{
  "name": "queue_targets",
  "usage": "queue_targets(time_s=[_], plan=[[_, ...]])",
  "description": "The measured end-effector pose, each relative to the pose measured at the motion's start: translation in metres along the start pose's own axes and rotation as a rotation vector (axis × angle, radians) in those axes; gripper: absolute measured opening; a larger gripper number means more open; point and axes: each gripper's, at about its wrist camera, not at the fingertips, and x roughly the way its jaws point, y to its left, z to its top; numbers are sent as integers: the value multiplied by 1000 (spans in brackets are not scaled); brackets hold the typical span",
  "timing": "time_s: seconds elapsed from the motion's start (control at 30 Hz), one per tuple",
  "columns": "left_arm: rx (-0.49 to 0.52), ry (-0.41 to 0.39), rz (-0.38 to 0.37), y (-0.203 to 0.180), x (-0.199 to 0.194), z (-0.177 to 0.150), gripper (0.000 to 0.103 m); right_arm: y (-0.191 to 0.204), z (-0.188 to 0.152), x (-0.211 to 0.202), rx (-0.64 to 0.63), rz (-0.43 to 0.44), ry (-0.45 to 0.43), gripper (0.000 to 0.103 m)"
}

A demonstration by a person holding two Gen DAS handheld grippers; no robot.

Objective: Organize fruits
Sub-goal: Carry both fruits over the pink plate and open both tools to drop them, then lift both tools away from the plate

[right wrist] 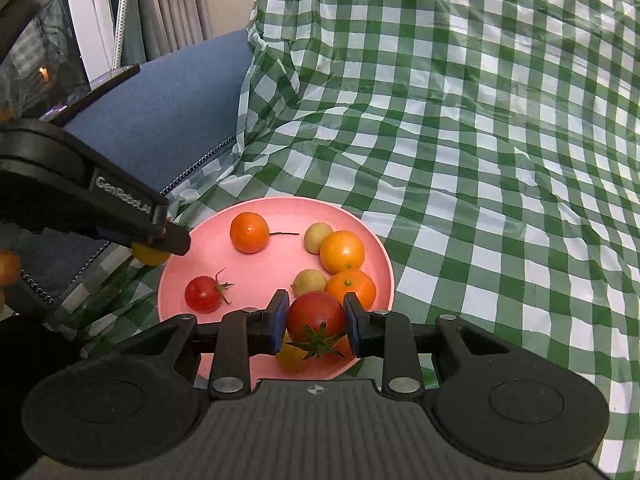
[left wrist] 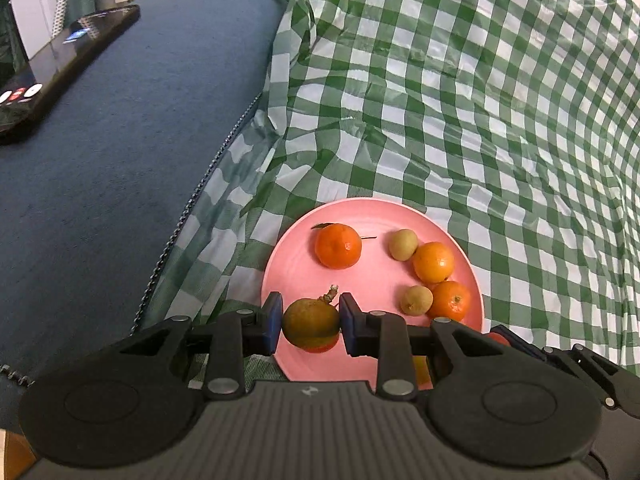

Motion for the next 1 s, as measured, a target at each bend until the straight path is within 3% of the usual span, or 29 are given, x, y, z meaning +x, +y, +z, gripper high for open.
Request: queue_targets(time_s=[0.27, 0.3, 0.33, 0.37, 0.4, 0.43, 0.5, 0.67, 0.8, 1.0], plan=[[51, 20, 12, -9, 23, 8, 34, 2, 6, 18, -43, 7, 17, 31], [58, 24, 4, -9, 24, 9, 39, 2, 7, 19, -49, 16, 22, 31], [69, 30, -12, -9, 24, 11, 60, 2, 9, 20, -55, 22, 26, 33], [73, 21, -21, -9, 21, 13, 73, 2, 12, 20, -61, 26, 30, 47], [68, -12, -11, -8, 15, 13, 98, 2, 14, 18, -69, 22, 34, 66], [62, -50, 8, -8, 8, 13, 103, 2, 16, 16, -74, 19, 27, 74], [73, -99, 28, -8, -5, 9, 103, 3, 15, 6, -79, 5, 1, 84], [81, -32, 43, -5, -25, -15, 103, 1, 4, -21, -33, -5, 28, 94], [92, 19, 89, 4, -41, -44, 103, -3, -13, -45, 39, -29, 50, 98], [69, -3, 112, 14, -70, -70, 103, 5, -34, -77, 38, -52, 58, 100]])
